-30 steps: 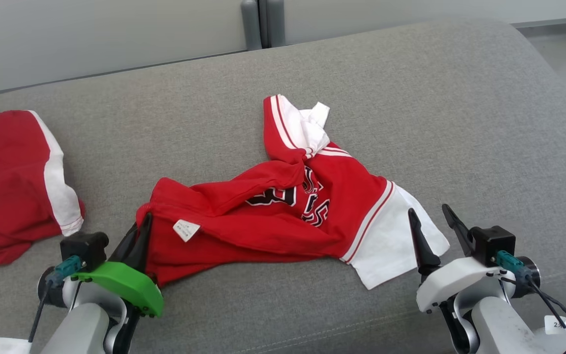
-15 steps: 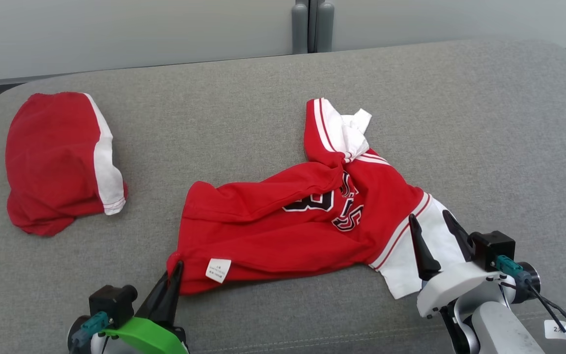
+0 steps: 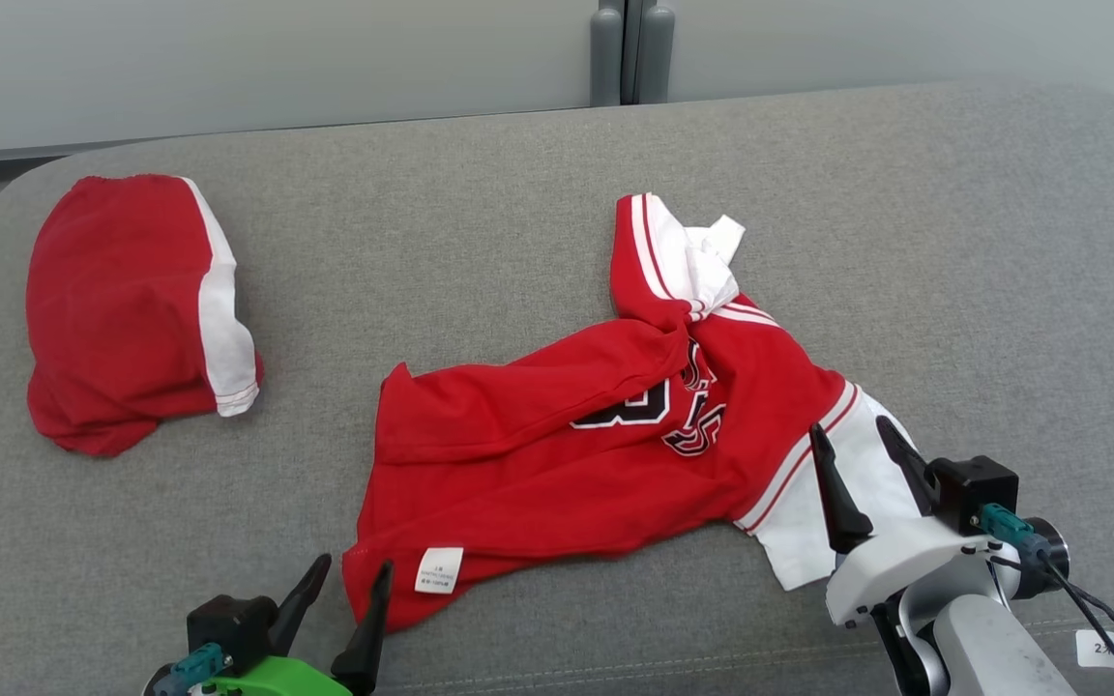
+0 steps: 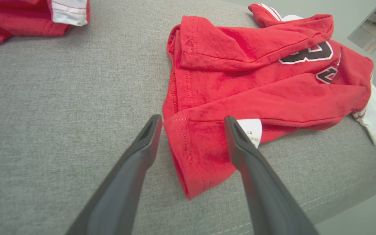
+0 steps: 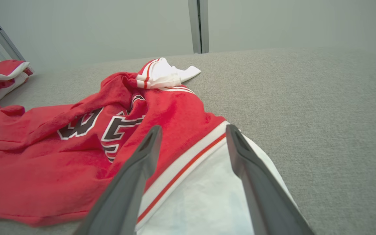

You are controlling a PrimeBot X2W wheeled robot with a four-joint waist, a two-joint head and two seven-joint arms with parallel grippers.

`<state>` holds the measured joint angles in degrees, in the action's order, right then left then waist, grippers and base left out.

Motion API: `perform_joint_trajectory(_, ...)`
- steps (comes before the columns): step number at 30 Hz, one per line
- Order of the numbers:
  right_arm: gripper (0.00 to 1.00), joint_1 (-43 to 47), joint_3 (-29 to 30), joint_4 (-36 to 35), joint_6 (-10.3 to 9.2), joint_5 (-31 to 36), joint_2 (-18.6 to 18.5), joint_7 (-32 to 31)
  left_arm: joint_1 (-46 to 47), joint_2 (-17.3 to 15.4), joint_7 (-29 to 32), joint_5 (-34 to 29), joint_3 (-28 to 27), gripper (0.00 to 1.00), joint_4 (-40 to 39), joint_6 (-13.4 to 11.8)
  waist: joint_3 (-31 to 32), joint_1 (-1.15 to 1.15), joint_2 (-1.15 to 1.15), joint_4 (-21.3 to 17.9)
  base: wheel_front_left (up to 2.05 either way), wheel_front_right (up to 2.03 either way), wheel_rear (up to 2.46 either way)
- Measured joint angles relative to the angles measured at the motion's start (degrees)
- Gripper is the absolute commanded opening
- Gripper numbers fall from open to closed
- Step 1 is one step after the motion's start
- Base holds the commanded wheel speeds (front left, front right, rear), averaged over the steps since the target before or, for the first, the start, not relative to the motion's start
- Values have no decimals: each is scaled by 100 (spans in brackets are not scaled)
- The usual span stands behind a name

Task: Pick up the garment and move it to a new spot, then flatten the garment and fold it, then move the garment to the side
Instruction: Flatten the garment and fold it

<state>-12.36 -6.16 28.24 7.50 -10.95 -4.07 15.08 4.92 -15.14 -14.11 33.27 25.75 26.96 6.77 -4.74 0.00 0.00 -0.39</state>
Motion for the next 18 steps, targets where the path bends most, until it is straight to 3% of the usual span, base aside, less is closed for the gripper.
perform_joint_trajectory(9, 100, -31, -45, 12, 0, -4, 7, 0, 149, -172, -41, -113, -104, 100, -148, -58, -62, 0, 0, -113, 0, 0, 0)
perform_joint_trajectory(18, 100, -97, -55, 21, 0, -15, 38, 0, 820, -387, 207, -125, -132, 100, 225, -66, -140, 0, 0, -550, 0, 0, 0)
